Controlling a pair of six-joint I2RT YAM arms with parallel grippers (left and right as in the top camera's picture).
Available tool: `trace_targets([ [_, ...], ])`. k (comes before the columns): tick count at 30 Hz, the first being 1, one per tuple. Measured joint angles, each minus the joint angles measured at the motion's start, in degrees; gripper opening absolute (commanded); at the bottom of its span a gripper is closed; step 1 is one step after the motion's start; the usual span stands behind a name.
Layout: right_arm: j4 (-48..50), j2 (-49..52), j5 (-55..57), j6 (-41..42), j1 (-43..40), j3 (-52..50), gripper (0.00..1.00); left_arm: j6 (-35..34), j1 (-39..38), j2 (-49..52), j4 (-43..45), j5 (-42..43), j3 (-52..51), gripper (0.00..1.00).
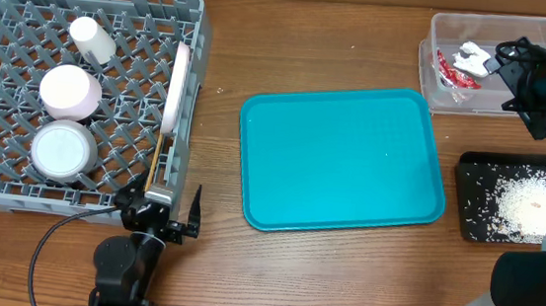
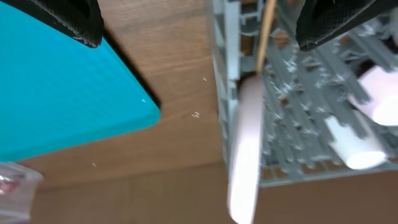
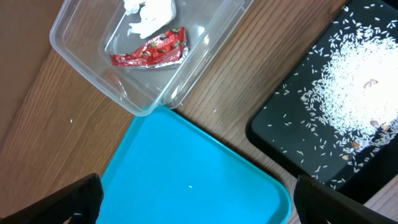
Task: Sort waste into correct bins and load items into the dishwasher
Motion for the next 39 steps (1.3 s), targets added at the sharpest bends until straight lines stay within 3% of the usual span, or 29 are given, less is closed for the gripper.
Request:
trace_targets([
  [6, 0.00, 0.00, 0.00, -0.02, 0.00, 0.00, 1.00, -2.32, 0.00, -4.09, -0.17, -1.49, 0.00, 1.00],
  [14, -0.02, 0.00, 0.02, -0.02, 0.00, 0.00, 1.00, -13.55, 0.00, -6.43, -0.59, -4.83, 0.00, 1.00],
  [18, 0.02, 0.00, 0.00, -0.04, 0.00, 0.00, 1.00, -15.96, 0.00, -6.43, -0.63, -5.40, 0.00, 1.00],
  [29, 0.02, 0.00, -0.02, -0.02, 0.00, 0.00, 1.00, -10.69, 0.00, -6.43, -0.66, -5.77, 0.00, 1.00],
  [39, 0.00, 0.00, 0.02, -0.04, 0.00, 0.00, 1.00, -9.99, 0.00, -6.43, -0.66, -5.77, 0.00, 1.00],
])
